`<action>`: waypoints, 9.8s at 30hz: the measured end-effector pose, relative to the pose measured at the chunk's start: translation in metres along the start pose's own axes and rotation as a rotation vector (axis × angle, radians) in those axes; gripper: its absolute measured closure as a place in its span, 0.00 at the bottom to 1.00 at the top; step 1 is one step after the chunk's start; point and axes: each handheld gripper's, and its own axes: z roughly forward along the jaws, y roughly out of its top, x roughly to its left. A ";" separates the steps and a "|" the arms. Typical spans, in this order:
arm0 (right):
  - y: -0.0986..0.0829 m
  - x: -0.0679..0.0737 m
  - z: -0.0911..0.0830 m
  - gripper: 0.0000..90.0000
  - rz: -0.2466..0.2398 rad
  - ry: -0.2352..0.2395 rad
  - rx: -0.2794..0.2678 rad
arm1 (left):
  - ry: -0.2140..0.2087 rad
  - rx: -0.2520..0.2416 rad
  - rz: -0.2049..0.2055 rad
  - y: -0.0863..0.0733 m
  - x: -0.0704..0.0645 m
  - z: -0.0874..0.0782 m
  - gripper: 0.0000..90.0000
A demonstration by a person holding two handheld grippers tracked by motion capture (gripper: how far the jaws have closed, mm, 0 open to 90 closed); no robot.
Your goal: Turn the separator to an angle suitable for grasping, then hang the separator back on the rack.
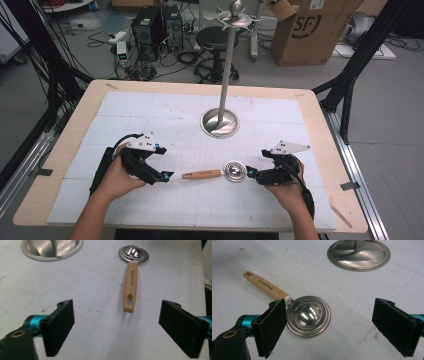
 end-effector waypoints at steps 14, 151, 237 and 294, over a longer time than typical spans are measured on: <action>-0.005 0.002 0.001 0.13 -0.001 0.006 0.019 | 0.005 -0.070 -0.051 -0.005 0.015 -0.013 0.06; 0.081 0.061 0.091 0.77 -0.344 0.258 0.513 | 0.048 -0.109 -0.073 -0.013 0.025 -0.019 0.06; 0.134 0.071 0.023 0.77 -0.373 0.537 -0.056 | -0.237 -0.435 0.107 0.100 -0.013 -0.019 0.36; 0.133 0.074 0.028 0.77 -0.382 0.579 -0.097 | -0.300 -0.471 0.119 0.101 -0.017 -0.022 0.75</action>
